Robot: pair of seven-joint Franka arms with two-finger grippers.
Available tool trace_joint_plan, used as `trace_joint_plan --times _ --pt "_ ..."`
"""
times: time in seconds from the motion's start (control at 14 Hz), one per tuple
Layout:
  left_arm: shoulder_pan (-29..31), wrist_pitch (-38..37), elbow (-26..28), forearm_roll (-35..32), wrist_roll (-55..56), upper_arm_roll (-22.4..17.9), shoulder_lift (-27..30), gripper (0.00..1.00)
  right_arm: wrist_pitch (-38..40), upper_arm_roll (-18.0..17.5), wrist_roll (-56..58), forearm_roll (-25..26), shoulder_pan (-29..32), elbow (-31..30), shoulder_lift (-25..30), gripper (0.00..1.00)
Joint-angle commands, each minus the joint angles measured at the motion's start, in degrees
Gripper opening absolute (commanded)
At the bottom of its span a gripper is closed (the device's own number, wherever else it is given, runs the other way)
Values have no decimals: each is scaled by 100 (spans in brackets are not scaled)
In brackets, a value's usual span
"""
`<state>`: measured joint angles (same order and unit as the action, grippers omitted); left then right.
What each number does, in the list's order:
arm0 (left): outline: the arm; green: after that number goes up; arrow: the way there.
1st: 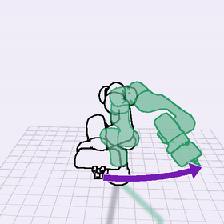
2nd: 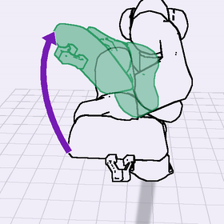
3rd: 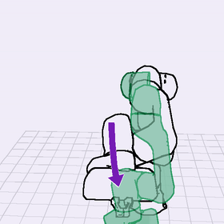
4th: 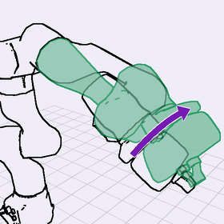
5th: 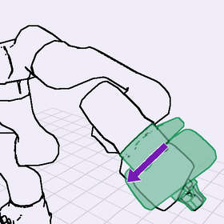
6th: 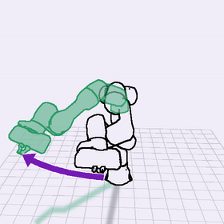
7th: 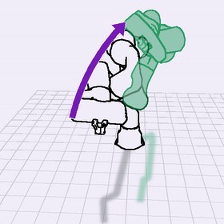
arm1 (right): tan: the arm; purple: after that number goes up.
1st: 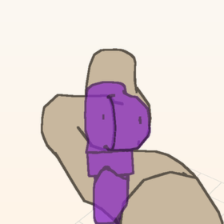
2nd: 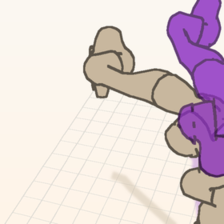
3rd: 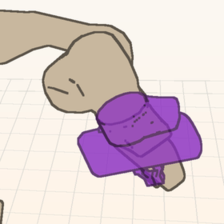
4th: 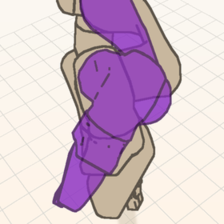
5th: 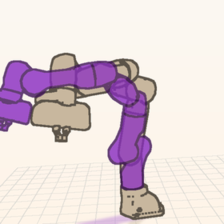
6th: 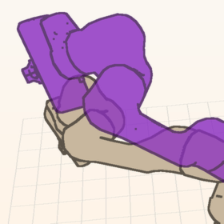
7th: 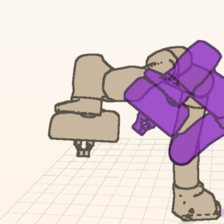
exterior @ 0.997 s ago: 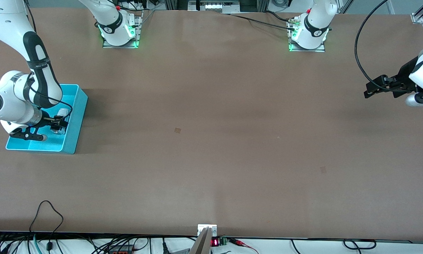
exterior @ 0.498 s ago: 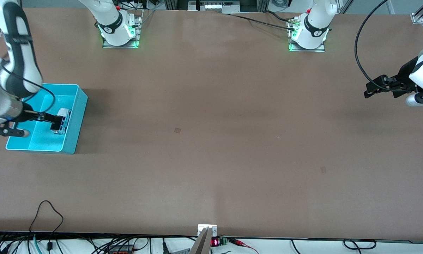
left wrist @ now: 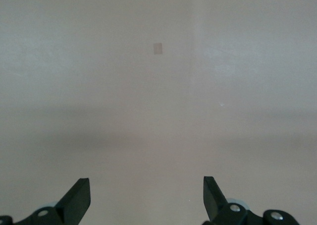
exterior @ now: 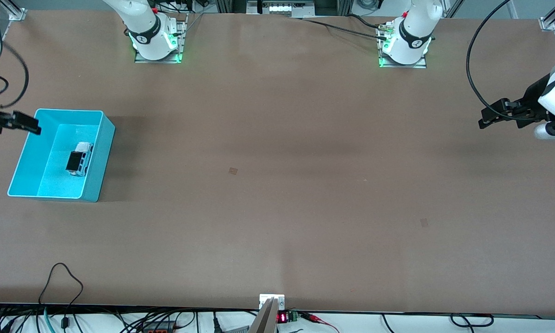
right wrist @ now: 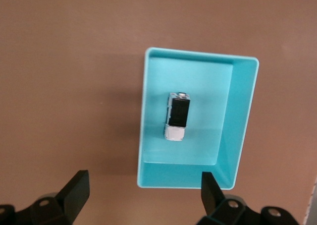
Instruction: Wind and store white jeep toy
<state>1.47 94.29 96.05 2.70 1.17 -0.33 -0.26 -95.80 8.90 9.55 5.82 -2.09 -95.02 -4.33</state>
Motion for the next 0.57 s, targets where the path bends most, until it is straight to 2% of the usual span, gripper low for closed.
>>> trace_joint_plan --times 0.0,0.14,0.28,0.5 --pt "12 -7 72 -103 -73 -11 122 100 254 -257 -41 77 16 378 36 100" --pt "12 2 63 -103 -73 -11 114 100 858 -572 -24 -229 24 632 143 100" --pt "12 2 63 -94 -73 -11 114 100 1247 -591 -93 -895 7 853 108 100" --pt "3 2 46 -77 -82 -3 122 100 1187 -530 -383 -576 -362 906 -50 100"
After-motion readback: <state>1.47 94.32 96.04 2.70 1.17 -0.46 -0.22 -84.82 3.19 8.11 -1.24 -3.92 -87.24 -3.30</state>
